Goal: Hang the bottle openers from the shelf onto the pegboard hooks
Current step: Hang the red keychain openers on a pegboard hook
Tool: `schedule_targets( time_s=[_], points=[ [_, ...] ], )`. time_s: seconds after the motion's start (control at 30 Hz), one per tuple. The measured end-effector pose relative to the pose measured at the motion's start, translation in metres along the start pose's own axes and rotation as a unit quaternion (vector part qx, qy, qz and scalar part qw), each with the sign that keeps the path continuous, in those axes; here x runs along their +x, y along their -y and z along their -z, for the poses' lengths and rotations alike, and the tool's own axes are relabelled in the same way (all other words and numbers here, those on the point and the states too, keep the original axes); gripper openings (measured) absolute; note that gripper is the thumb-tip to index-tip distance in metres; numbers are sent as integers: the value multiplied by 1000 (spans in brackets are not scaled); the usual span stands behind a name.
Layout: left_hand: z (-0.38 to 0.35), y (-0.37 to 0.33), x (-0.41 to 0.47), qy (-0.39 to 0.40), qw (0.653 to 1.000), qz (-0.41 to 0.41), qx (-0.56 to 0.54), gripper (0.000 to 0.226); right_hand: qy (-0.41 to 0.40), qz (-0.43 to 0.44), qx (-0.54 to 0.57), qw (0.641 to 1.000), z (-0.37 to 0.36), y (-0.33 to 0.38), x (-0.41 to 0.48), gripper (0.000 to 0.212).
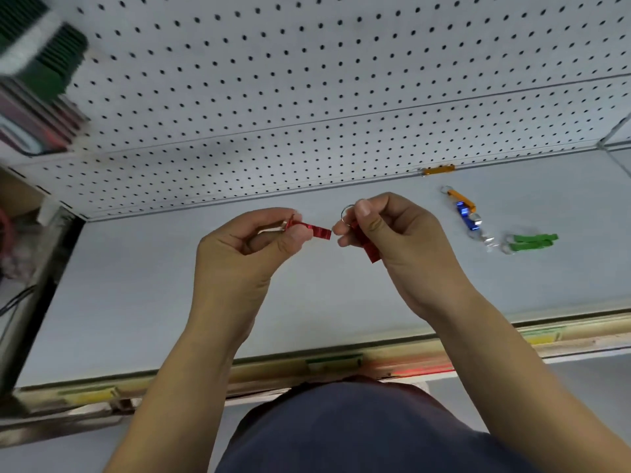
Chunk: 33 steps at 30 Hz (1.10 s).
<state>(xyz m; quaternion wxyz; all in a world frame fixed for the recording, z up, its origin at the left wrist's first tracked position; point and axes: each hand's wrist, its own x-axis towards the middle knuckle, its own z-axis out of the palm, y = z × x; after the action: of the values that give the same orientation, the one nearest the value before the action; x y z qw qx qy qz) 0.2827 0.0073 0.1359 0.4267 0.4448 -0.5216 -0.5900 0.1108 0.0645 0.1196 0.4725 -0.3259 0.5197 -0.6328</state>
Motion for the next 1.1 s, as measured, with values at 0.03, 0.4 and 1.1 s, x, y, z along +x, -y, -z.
schedule_targets(
  time_s=[0.03, 0.4, 1.1],
  points=[
    [9, -2, -2, 2, 1000, -7, 2, 27, 3, 8, -1, 1000, -11, 0, -3, 19],
    [98, -52, -16, 24, 988, -88, 121, 22, 32, 120, -98, 987, -111, 36, -29, 24],
    [118, -136, -19, 22, 956, -287, 55, 8, 42, 219, -74, 972, -176, 108, -28, 25]
  ],
)
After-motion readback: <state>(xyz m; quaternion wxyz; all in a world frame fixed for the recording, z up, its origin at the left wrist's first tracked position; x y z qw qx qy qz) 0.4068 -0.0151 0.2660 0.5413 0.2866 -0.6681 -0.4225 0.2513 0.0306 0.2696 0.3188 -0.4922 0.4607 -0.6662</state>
